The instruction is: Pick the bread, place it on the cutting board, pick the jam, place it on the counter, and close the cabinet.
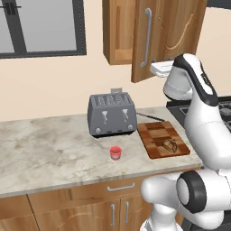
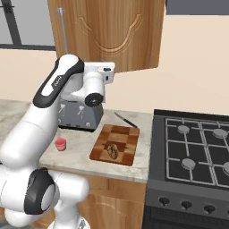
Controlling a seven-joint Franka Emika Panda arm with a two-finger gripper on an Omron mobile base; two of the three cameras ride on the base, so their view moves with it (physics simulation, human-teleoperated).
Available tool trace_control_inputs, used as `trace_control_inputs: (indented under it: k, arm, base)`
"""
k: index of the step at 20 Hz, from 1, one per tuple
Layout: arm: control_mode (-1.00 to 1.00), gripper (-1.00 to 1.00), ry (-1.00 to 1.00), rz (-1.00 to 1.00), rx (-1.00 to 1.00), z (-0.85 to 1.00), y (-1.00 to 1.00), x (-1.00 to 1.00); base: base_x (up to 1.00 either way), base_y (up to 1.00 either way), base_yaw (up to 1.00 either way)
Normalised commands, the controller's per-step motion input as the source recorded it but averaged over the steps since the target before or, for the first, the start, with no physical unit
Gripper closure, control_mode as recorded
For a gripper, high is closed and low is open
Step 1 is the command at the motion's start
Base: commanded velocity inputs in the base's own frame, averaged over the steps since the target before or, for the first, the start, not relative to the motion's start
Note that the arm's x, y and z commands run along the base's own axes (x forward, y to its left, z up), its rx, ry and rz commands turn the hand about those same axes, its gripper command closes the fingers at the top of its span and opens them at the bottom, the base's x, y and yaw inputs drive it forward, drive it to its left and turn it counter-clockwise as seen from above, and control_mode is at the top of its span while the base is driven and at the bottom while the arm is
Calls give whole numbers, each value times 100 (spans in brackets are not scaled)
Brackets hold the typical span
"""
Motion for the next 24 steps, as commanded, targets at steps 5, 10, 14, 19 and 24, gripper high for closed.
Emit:
trace_control_inputs:
  k: [5, 10, 14, 19, 24]
  arm:
    - [-100, -100, 0, -9, 0, 0, 0, 36]
    - [-100, -100, 0, -8, 0, 0, 0, 32]
    - [-100, -100, 0, -6, 0, 0, 0, 29]
    - [-100, -100, 0, -6, 0, 0, 0, 31]
    - [-100, -100, 0, -4, 0, 0, 0, 37]
  base:
    - [0, 0, 0]
    - [0, 0, 0]
    - [0, 0, 0]
    - [0, 0, 0]
    - [0, 0, 0]
